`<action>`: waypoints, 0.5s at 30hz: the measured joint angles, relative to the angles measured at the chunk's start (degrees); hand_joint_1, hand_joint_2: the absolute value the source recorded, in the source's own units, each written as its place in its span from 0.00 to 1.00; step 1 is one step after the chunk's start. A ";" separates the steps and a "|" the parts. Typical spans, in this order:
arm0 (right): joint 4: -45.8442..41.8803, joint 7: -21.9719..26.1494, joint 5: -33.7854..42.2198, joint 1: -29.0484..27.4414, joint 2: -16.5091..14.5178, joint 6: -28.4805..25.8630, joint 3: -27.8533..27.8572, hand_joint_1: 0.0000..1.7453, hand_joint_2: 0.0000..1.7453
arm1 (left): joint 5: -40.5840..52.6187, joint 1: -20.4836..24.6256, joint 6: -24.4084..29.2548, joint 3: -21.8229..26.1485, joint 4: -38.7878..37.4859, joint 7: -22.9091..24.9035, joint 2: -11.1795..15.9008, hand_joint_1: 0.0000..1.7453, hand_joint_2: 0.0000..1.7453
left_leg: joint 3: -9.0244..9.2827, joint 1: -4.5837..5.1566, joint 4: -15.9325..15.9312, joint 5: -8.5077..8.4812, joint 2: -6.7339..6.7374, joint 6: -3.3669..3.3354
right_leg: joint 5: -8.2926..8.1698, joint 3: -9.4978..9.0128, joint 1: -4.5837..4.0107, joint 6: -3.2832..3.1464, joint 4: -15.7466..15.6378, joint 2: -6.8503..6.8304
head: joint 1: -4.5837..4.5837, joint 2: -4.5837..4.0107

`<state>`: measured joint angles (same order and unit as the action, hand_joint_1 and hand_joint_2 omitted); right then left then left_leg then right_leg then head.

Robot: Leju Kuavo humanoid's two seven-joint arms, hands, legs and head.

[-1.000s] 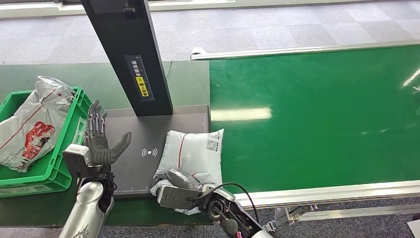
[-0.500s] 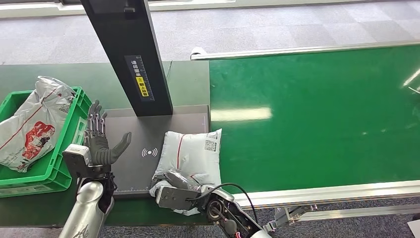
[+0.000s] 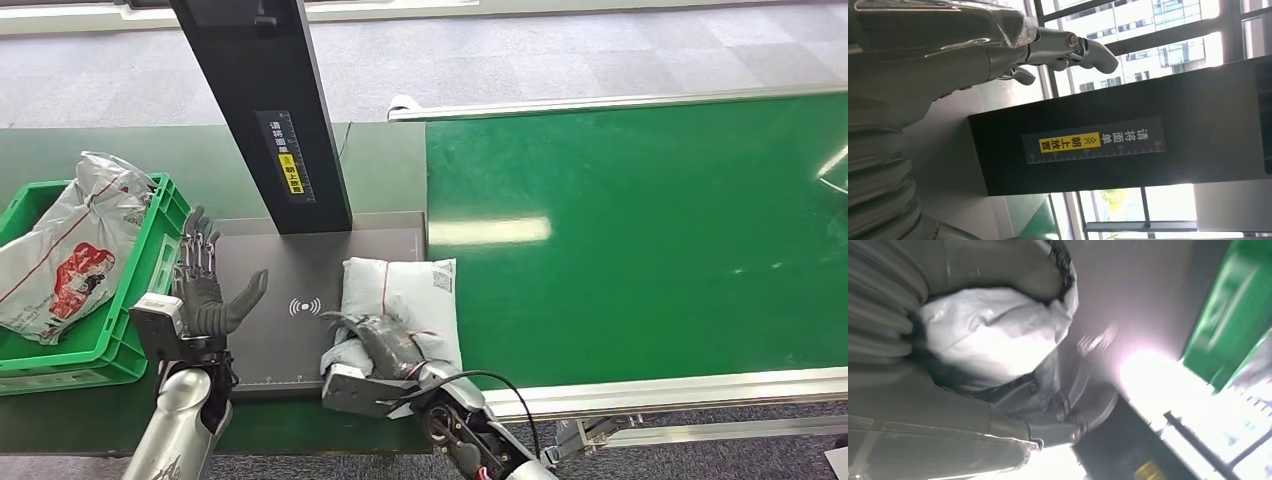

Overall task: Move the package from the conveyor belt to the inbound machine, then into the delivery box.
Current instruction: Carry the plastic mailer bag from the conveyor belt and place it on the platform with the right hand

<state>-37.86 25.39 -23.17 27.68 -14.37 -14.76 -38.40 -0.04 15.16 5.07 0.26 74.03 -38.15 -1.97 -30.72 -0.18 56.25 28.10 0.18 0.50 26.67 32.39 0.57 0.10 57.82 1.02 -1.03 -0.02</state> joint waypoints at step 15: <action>-0.09 -0.35 -2.99 0.24 5.41 -4.33 9.15 0.00 1.00 | 1.25 -1.10 -2.35 -0.26 0.00 0.29 0.00 0.00 1.00 | 0.02 0.07 0.02 0.00 -0.10 -0.05 | -0.02 -0.05 0.09 0.03 -0.03 -0.05 | 0.00 0.00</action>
<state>-37.94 25.04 -26.16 27.92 -8.96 -19.08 -29.25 1.21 14.06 2.72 0.00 74.03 -37.86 -1.97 -30.71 -0.11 56.27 28.10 0.08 0.46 26.66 32.35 0.66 0.13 57.78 0.97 -1.03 -0.02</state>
